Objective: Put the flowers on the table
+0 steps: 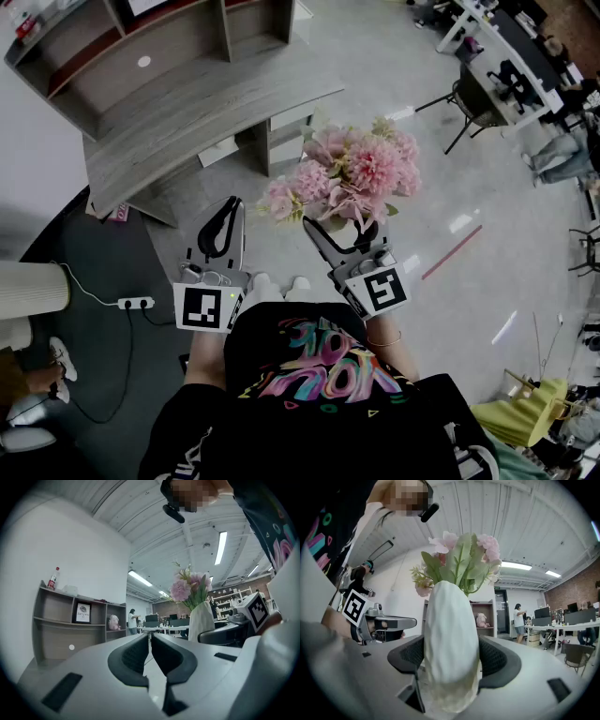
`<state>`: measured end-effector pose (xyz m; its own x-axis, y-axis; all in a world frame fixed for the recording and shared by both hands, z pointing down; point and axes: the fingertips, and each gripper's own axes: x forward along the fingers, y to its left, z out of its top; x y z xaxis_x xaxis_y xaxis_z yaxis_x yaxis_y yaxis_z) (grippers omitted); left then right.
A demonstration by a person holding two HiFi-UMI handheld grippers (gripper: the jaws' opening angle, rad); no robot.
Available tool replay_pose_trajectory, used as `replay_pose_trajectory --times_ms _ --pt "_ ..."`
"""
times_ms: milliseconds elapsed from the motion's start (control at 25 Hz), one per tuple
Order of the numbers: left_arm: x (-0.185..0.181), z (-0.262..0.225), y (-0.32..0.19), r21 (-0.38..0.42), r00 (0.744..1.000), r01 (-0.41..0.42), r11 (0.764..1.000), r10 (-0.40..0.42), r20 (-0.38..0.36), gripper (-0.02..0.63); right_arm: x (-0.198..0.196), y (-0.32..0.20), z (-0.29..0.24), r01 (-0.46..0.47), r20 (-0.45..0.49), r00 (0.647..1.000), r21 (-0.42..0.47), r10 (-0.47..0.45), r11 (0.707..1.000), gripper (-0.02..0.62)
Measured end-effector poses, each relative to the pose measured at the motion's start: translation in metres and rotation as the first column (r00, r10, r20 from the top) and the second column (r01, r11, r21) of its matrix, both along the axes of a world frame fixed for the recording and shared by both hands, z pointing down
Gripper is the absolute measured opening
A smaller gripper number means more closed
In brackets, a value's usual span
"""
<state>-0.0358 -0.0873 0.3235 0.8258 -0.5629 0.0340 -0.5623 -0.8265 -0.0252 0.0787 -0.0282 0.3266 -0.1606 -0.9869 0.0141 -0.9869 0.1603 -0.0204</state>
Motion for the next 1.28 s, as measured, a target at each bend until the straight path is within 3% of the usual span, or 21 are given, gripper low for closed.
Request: replay_pose_trajectory --times_ms 440,720,1120,1280 --pt "-0.001 0.008 -0.003 0.010 1.000 -0.007 1.000 0.007 -0.001 0.037 0.003 -0.003 0.009 -0.020 0.006 1.000 0.006 0.020 1.000 0.365" --pt "0.002 0.011 0.000 0.016 1.000 0.029 0.999 -0.029 -0.001 0.037 0.004 -0.002 0.021 0.036 -0.029 0.999 -0.018 -0.037 0.999 0.365" --pt "0.003 0.015 0.012 0.016 0.995 0.102 0.995 -0.102 -0.008 0.037 0.004 -0.009 0.015 0.116 -0.015 0.993 0.019 -0.116 0.993 0.365" --pt "-0.002 -0.009 0.016 -0.005 0.989 0.139 0.990 -0.139 -0.052 0.037 -0.002 -0.009 -0.003 0.128 0.005 0.992 0.042 -0.128 0.991 0.365"
